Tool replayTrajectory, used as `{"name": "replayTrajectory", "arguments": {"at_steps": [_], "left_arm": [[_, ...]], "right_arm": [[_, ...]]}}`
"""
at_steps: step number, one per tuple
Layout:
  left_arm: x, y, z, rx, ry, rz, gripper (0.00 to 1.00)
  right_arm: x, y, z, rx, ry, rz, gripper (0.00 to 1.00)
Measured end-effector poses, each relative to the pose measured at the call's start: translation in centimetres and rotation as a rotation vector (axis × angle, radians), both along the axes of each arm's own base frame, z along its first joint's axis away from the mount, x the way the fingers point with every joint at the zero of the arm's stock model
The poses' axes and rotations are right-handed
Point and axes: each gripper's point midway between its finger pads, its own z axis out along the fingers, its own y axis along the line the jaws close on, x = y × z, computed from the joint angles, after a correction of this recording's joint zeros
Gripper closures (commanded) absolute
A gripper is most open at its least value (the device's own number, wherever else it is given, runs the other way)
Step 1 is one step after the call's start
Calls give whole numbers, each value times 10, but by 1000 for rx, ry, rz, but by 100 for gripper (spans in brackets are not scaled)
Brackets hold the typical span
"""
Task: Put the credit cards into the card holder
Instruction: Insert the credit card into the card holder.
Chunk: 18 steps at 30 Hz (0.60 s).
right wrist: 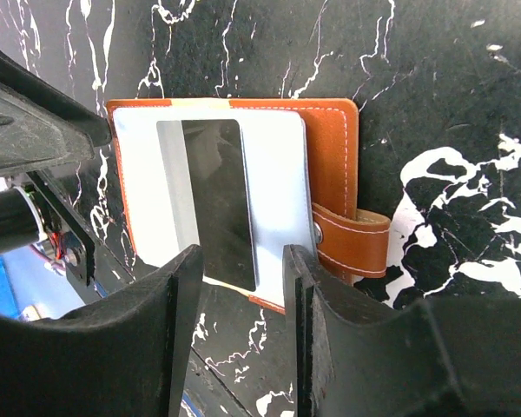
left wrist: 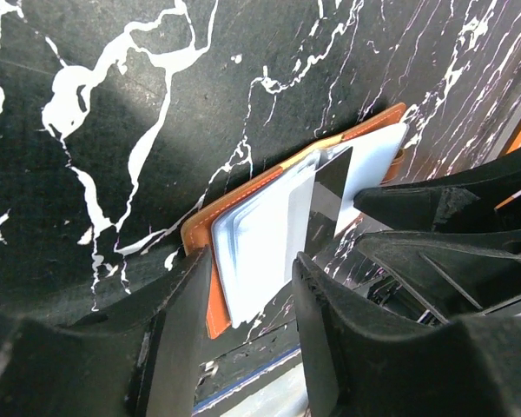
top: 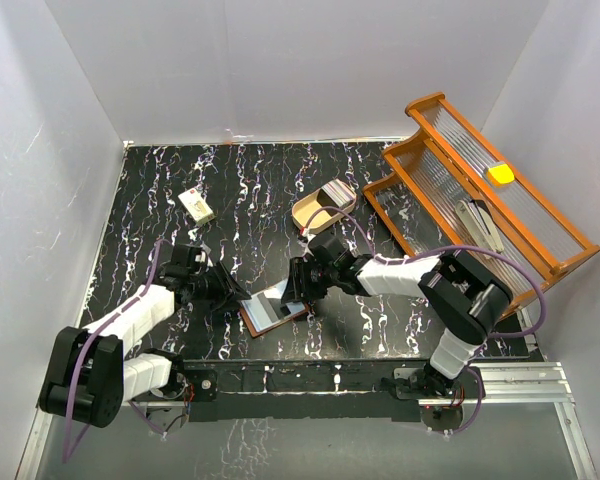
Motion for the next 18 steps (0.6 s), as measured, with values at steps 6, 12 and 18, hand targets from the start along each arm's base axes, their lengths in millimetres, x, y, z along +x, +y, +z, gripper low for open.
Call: {"name": "replayTrajectory", "arguments": {"at_steps": [6, 12, 18], "left_arm": [[-4, 3, -1, 20, 9, 2, 57], [-9, 4, -8, 15, 21, 6, 61], [-11, 3, -12, 10, 25, 3, 68]], "right_arm": [[-3, 3, 0, 3, 10, 21, 58], [-5, 13, 0, 7, 6, 47, 58], [-8, 23, -1, 13, 7, 76, 61]]}}
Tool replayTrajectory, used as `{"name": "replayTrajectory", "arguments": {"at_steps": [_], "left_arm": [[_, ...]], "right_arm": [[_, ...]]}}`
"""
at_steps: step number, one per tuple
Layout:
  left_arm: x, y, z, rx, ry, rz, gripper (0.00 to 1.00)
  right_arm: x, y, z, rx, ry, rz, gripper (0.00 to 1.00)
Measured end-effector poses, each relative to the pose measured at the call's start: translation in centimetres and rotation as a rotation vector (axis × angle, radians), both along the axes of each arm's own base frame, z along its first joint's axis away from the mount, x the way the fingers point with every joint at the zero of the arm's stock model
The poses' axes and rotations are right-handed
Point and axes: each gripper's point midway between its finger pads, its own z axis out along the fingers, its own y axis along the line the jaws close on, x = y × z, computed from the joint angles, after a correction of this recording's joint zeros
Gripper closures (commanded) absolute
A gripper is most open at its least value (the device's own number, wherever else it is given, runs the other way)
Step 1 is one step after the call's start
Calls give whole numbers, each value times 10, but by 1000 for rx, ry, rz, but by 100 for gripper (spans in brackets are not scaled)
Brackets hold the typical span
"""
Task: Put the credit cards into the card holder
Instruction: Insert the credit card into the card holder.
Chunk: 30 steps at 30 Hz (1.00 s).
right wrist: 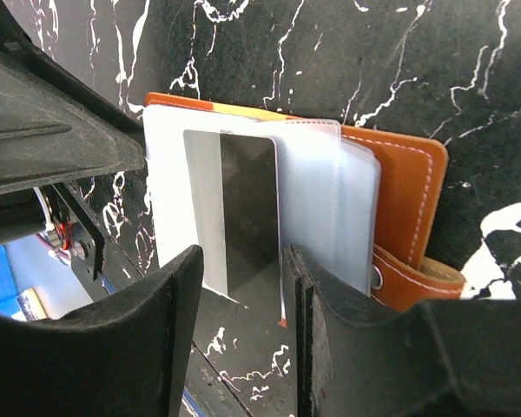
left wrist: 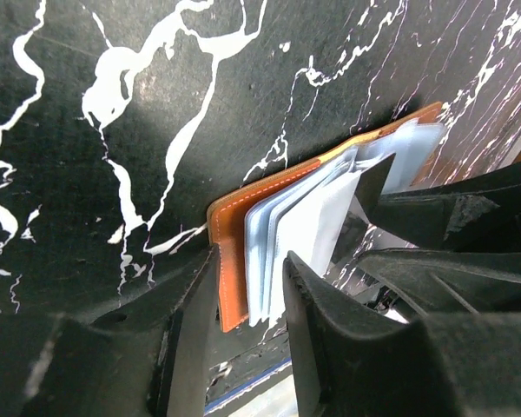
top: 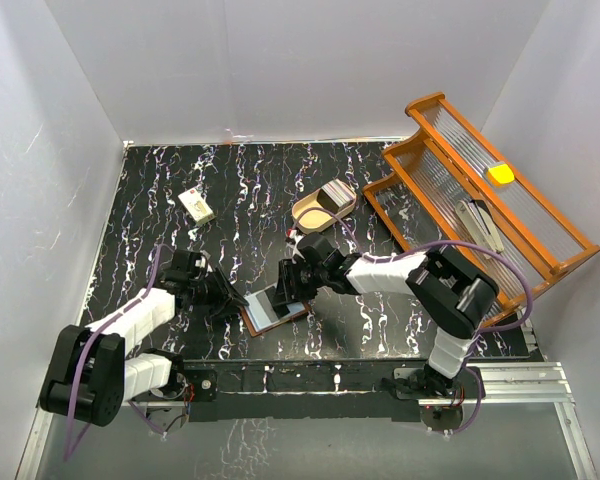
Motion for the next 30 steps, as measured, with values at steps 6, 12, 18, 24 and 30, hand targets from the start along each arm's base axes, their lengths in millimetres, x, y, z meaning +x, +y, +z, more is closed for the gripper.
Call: {"name": "replayTrajectory", "arguments": {"at_steps": [6, 12, 18, 24, 30], "left_arm": [[4, -3, 0, -18, -7, -3, 72], [7, -6, 1, -32, -14, -7, 74], [7, -6, 1, -31, -15, -7, 74], [5, -5, 0, -29, -7, -7, 74], [1, -4, -1, -20, 9, -8, 71]], "right_arm": [[-3, 7, -2, 3, 4, 19, 65], [-7, 13, -3, 4, 3, 37, 67], [-9, 15, -3, -16, -1, 38, 58], [-5, 9, 0, -66, -28, 14, 56], [-3, -9, 3, -146, -58, -20, 59]]}}
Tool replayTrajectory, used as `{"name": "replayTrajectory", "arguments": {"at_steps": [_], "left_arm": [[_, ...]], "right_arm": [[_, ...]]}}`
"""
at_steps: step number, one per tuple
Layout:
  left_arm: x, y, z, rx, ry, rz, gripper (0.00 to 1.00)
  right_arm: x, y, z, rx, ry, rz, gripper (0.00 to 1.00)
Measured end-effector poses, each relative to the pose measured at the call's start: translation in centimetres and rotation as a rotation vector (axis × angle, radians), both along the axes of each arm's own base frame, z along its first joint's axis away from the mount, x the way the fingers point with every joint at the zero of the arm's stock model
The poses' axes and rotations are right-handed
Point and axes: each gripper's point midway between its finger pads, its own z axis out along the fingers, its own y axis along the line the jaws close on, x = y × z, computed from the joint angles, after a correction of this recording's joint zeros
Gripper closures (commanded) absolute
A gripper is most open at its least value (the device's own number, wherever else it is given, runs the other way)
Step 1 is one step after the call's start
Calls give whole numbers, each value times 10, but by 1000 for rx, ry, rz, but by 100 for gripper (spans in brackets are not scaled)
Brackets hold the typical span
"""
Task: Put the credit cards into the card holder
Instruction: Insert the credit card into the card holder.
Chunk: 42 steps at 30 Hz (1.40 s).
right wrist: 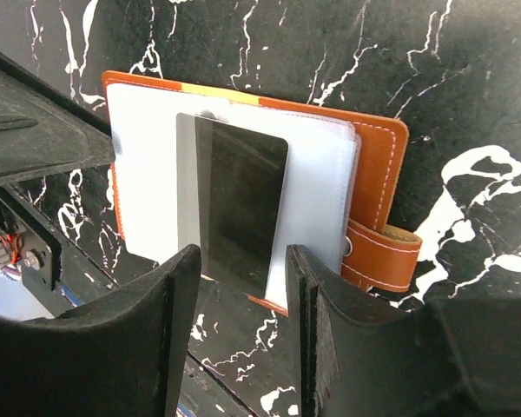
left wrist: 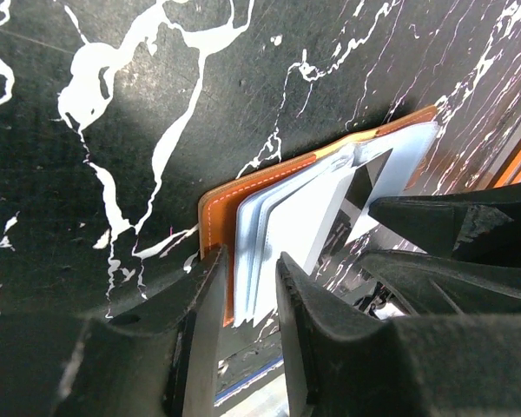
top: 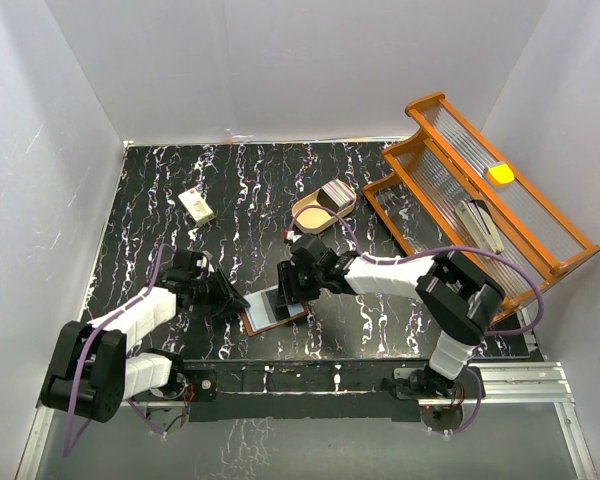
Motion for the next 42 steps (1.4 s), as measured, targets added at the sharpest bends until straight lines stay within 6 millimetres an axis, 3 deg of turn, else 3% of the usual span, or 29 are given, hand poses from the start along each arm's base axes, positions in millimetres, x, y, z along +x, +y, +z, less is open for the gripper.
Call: {"name": "replayTrajectory", "arguments": {"at_steps": [19, 42], "left_arm": [[-1, 1, 3, 1, -8, 0, 76], [-1, 0, 0, -6, -8, 4, 76]], "right_arm": [[-4, -1, 0, -1, 11, 12, 62], [-7, 20, -4, 28, 23, 46, 62]]}}
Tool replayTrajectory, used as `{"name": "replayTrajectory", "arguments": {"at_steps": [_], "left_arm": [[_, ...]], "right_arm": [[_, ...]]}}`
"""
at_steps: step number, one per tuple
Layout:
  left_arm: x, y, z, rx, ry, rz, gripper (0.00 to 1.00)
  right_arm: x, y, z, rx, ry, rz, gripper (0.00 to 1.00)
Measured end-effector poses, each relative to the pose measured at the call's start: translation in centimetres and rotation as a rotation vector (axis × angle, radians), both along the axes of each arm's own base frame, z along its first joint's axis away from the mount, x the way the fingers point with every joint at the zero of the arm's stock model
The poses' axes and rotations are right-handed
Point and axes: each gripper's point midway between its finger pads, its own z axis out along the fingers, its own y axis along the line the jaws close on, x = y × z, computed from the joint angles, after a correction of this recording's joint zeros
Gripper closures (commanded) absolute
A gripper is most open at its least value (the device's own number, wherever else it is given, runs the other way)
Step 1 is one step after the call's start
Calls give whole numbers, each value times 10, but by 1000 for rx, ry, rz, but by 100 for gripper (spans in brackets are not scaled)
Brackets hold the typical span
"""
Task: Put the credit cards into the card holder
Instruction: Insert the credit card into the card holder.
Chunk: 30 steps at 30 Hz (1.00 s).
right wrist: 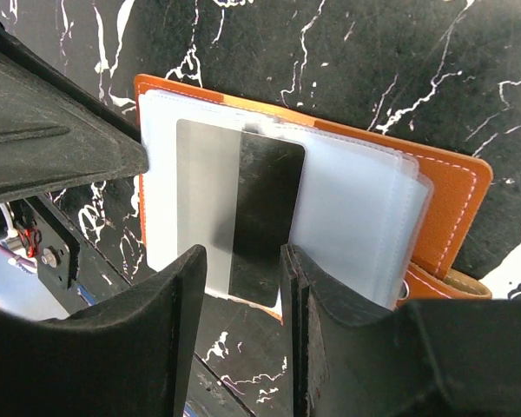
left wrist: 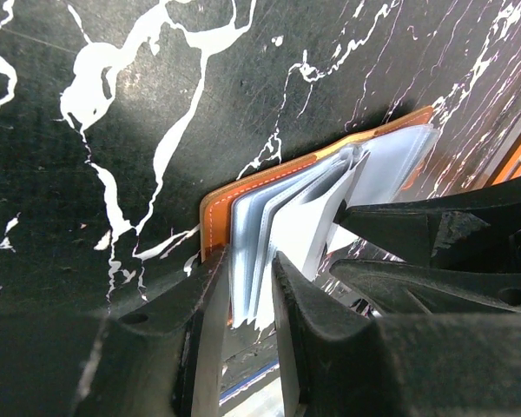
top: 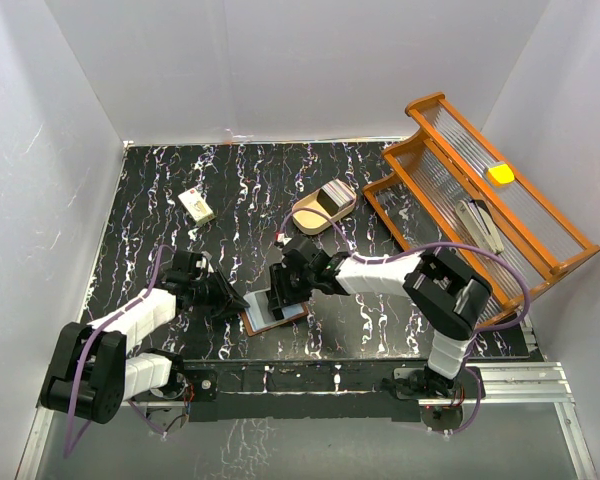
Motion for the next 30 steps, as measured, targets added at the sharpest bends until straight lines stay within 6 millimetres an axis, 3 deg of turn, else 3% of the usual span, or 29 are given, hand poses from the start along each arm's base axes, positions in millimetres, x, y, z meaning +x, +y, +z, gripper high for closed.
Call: {"name": "replayTrajectory", "arguments": {"at_steps": [17, 30], "left_arm": [[2, -2, -2, -9, 0, -4, 77], [2, -3, -2, -16, 5, -6, 78]], "right_arm": [[-4, 19, 6, 39, -7, 39, 63], [-3, 18, 4, 32, -15, 33, 62]]}}
